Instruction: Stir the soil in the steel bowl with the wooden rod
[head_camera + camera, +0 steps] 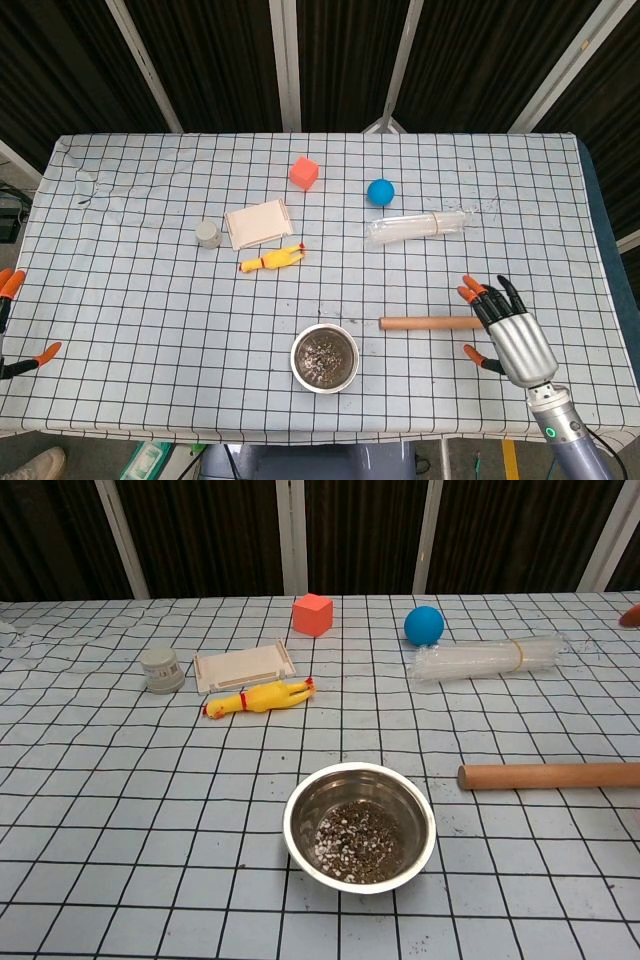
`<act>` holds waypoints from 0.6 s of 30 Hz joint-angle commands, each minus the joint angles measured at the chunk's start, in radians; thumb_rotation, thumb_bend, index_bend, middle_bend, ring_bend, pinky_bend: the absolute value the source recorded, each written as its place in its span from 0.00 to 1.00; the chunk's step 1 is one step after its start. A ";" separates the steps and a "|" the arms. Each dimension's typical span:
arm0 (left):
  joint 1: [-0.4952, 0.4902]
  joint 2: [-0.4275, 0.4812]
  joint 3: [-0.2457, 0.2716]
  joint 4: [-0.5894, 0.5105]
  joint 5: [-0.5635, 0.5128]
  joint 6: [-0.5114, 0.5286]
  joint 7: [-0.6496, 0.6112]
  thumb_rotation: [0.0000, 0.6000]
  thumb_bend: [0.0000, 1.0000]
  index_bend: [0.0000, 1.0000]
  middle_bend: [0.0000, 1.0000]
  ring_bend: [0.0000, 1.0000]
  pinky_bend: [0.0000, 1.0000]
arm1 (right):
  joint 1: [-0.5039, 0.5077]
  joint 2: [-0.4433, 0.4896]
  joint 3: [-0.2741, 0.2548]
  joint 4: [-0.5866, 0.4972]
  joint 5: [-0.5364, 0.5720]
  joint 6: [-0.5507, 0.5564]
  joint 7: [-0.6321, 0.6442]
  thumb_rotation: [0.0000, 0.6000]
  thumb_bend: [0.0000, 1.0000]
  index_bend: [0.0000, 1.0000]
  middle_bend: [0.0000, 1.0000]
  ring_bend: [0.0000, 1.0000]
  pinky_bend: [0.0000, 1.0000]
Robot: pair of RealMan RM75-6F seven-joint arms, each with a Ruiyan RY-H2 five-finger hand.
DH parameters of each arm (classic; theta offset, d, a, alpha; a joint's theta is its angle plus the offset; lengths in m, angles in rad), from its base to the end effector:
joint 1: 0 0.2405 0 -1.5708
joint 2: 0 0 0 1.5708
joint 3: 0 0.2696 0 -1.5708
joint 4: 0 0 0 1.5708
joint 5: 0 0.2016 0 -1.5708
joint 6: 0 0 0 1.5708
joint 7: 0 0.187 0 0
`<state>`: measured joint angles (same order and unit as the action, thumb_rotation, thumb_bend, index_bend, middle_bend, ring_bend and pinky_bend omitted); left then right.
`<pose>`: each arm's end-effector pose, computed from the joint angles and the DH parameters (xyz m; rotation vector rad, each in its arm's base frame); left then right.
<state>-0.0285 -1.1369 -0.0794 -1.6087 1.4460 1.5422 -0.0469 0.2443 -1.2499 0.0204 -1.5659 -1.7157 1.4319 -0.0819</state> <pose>-0.3336 0.2109 0.1858 -1.2354 -0.9368 -0.9385 -0.2477 -0.2554 0.1050 1.7083 -0.7386 1.0834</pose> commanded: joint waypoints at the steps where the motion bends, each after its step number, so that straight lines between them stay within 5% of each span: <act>1: 0.000 0.001 0.001 -0.002 0.000 -0.001 -0.002 1.00 0.06 0.00 0.00 0.00 0.00 | 0.030 -0.036 -0.005 0.005 -0.016 -0.046 -0.047 1.00 0.25 0.24 0.25 0.27 0.13; 4: 0.001 0.002 0.000 -0.002 0.000 0.001 -0.006 1.00 0.06 0.00 0.00 0.00 0.00 | 0.056 -0.076 -0.004 0.017 -0.014 -0.093 -0.088 1.00 0.25 0.30 0.29 0.31 0.21; 18: -0.004 0.020 0.001 -0.008 -0.012 -0.026 -0.055 1.00 0.06 0.00 0.00 0.00 0.00 | 0.154 -0.286 0.034 0.133 0.046 -0.244 -0.224 1.00 0.25 0.34 0.33 0.34 0.25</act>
<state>-0.0323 -1.1177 -0.0791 -1.6166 1.4336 1.5164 -0.1013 0.3842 -1.5144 0.0448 -1.4532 -1.6830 1.2043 -0.2910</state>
